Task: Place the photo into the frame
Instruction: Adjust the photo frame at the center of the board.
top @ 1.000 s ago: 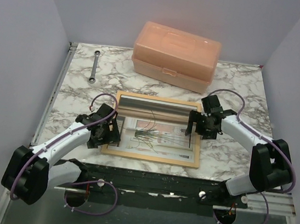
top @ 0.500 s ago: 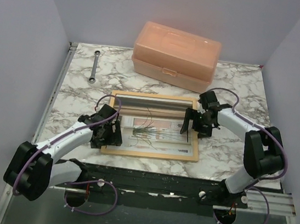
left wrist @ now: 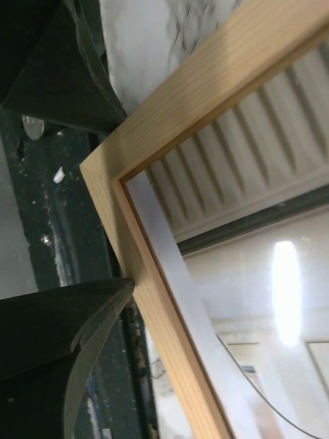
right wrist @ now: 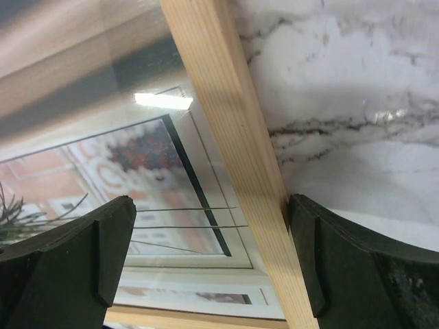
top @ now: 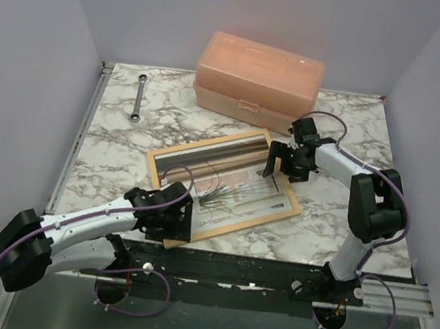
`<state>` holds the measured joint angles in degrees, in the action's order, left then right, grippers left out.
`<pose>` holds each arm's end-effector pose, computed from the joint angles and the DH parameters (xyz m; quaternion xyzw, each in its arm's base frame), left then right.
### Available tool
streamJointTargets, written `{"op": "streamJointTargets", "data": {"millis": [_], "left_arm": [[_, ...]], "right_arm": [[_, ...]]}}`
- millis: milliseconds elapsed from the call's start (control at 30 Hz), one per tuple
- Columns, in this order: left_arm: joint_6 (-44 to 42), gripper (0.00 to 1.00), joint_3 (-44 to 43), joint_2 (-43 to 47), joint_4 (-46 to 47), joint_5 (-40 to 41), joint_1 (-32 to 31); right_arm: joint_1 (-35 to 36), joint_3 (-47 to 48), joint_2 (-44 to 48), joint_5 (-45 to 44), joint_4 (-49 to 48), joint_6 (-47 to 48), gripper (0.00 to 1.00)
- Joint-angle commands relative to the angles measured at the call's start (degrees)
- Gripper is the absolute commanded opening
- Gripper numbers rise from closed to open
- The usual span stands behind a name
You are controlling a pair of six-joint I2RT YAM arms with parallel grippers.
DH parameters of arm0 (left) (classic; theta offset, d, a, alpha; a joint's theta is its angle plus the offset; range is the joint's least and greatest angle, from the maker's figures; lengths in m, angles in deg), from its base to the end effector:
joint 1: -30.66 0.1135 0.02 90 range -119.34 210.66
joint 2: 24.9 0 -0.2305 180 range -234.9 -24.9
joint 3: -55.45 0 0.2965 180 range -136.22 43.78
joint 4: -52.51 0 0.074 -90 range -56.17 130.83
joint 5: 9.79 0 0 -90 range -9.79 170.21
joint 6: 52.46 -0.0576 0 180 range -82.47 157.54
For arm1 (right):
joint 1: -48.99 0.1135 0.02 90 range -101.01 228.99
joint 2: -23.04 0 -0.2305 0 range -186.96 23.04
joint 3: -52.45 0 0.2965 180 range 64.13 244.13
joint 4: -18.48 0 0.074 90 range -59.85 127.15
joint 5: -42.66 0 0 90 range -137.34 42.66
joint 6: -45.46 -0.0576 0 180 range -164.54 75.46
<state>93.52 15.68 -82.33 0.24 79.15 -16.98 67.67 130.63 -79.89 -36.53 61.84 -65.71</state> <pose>0.1499 -0.1659 0.0942 -0.0700 0.9822 -0.1426 0.1006 0.3655 0.1350 0.0929 0.0034 0.9776 0.1514 0.1462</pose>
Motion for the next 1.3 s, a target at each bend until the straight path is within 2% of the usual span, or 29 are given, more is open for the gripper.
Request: {"op": "streamJointTargets", "data": {"millis": [0, 167, 300, 433, 600, 800, 967, 1133, 1267], "left_arm": [[6.60, 0.80, -3.72, -5.54, 12.62, -9.90, -6.97], [6.59, 0.82, -6.10, -9.23, 15.99, -11.69, -9.11], [6.52, 0.90, -7.56, -10.81, 15.10, -12.06, -10.05], [6.50, 0.96, -6.99, -8.23, 11.05, -9.30, -10.02], [6.59, 0.98, -6.61, -1.70, 3.77, -2.92, -9.73], [7.03, 0.98, -7.59, 6.61, -2.94, 4.78, -8.59], [5.54, 0.98, -8.63, 11.29, -4.27, 5.32, -5.28], [2.90, 0.98, -9.96, 10.95, -3.21, 3.68, -1.51], [1.13, 0.98, -10.89, 8.70, -2.37, 2.31, 0.29]], "right_arm": [[2.40, 2.62, -2.70, 9.41, 0.05, -2.99, 1.00], [2.42, 4.12, -1.41, 2.79, 1.54, -2.17, 1.00], [2.34, 4.30, 0.48, -4.38, 3.31, -2.22, 1.00], [2.24, 1.94, 4.46, -12.73, 3.64, -3.27, 1.00], [2.24, -1.89, 11.92, -15.94, 4.04, -5.43, 1.00], [2.15, -6.18, 20.76, -12.17, 7.04, -7.13, 1.00], [2.20, -12.52, 28.26, -5.27, 9.66, -9.02, 0.99], [2.44, -21.43, 33.43, 0.61, 8.58, -12.78, 0.93], [3.09, -27.85, 33.44, 1.97, 4.82, -15.13, 0.89]]}}
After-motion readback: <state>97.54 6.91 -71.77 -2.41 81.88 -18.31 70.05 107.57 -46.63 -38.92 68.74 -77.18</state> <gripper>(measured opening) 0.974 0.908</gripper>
